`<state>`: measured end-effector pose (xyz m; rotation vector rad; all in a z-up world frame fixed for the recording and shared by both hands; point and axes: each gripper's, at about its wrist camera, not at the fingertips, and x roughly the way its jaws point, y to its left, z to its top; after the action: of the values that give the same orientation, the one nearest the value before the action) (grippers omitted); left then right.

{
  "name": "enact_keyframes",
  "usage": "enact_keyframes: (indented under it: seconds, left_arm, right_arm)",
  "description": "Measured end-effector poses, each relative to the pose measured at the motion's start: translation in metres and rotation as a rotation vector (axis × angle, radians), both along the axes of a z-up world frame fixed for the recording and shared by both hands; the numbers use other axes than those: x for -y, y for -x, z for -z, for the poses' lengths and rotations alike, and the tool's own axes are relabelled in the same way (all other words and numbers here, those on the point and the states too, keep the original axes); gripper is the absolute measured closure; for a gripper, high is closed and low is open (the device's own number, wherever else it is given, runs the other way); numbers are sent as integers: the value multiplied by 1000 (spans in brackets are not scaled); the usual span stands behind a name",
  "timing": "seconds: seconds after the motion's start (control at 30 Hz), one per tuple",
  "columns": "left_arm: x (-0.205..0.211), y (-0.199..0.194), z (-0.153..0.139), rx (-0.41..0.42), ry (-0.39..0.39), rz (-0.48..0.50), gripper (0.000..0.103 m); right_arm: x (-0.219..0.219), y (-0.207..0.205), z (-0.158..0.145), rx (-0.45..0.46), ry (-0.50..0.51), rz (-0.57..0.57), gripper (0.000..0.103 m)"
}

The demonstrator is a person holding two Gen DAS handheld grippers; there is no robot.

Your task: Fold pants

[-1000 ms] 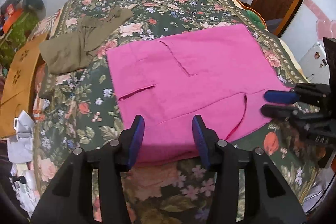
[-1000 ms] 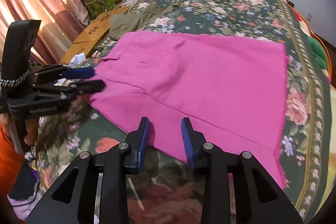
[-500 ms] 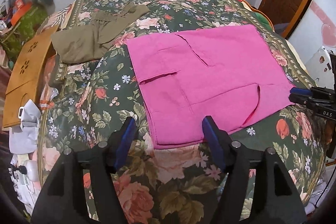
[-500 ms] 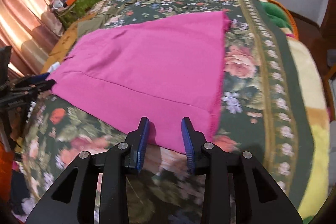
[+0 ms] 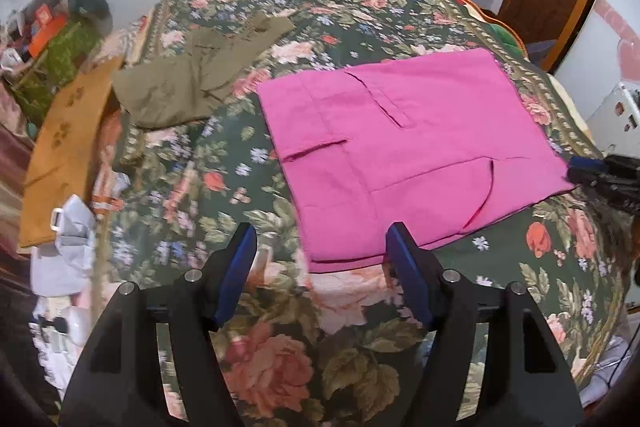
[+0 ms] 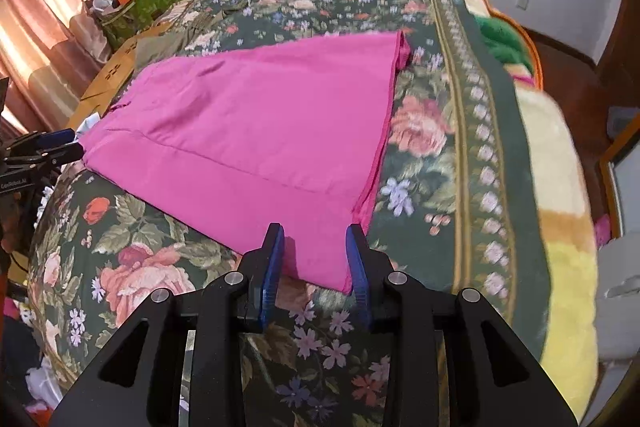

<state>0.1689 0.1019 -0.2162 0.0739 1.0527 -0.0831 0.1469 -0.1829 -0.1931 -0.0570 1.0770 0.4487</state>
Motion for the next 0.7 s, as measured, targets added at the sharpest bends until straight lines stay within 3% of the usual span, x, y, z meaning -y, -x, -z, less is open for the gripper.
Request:
enact_keyframes:
  seconds: [0.4,0.7]
  left_arm:
    - [-23,-41,-36,88,22,-70,35]
    - [-32,-103,-26,81,38,-107,35]
  right_arm:
    - [4,-37,-49,163,-69,31,63]
    - [3,-84,-51,217,-46,51,63]
